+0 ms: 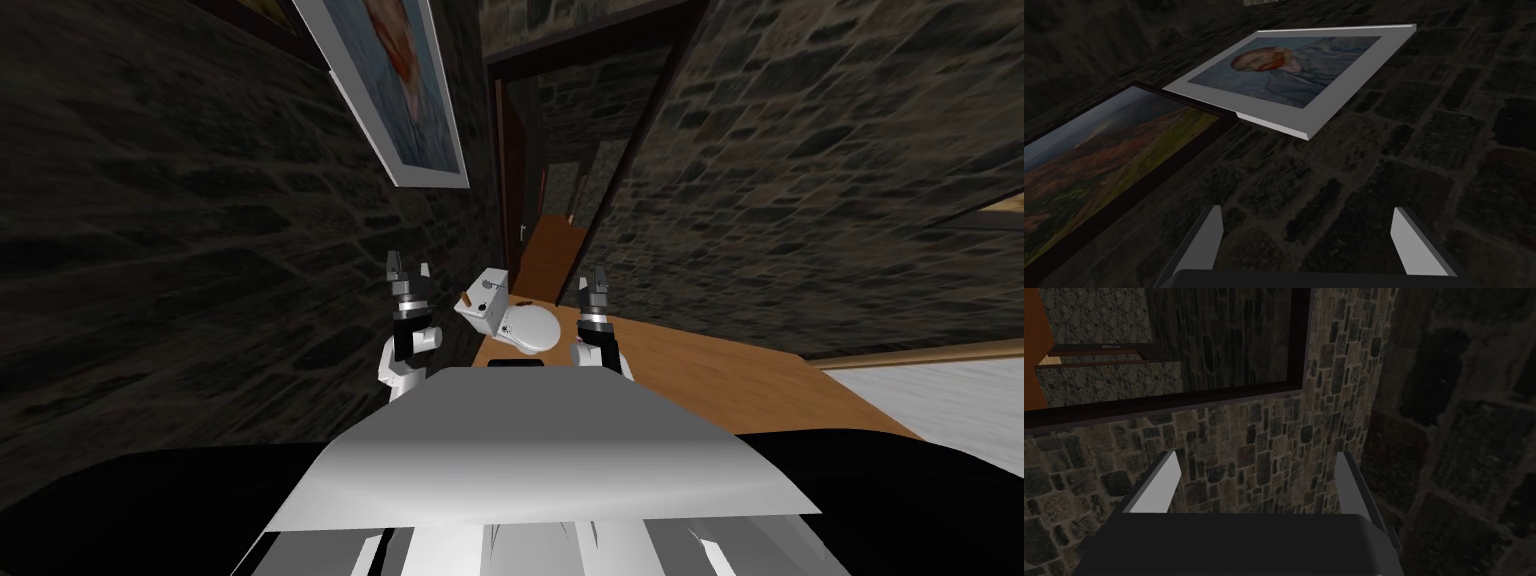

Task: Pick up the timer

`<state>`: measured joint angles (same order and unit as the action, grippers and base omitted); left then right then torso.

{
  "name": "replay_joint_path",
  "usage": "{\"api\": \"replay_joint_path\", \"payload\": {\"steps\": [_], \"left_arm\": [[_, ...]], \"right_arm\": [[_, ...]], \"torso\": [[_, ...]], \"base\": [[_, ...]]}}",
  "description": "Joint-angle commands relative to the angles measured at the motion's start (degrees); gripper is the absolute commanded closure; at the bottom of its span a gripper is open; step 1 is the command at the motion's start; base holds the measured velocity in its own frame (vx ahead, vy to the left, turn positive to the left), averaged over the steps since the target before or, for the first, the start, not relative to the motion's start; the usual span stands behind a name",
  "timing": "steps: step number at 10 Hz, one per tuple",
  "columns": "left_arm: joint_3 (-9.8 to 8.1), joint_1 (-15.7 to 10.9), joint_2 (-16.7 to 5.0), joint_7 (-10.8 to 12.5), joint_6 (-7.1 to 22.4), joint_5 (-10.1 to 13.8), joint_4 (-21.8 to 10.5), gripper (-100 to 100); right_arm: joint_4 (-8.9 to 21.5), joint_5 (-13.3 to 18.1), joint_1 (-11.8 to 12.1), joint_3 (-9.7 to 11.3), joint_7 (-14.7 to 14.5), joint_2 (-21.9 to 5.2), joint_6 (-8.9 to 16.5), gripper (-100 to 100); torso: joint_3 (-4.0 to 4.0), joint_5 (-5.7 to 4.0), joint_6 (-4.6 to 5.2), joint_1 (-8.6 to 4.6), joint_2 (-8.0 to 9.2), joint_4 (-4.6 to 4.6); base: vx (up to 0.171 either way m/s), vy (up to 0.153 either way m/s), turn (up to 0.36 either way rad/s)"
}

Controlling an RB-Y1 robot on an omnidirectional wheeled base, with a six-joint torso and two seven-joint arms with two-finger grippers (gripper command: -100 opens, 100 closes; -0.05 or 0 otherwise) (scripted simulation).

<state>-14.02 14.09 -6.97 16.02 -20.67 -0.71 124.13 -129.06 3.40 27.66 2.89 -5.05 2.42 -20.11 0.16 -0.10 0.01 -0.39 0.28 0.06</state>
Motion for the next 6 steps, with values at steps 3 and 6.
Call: {"api": "replay_joint_path", "payload": {"steps": [3,6], "left_arm": [[-4.42,-6.43,-0.06,1.67,3.7,-2.91,-5.1,-100],[-8.76,-11.16,-0.18,3.45,7.19,-5.55,-9.74,-100]], "right_arm": [[0.0,0.0,0.0,0.0,0.0,0.0,0.0,0],[0.0,0.0,0.01,0.0,0.0,-0.01,0.0,0]], "torso": [[0.01,0.0,0.0,-0.05,0.03,0.0],[-0.06,0.03,-0.02,0.16,-0.11,-0.02]], "base": [[-0.075,-0.107,-0.022],[-0.048,-0.075,-0.019]]}}
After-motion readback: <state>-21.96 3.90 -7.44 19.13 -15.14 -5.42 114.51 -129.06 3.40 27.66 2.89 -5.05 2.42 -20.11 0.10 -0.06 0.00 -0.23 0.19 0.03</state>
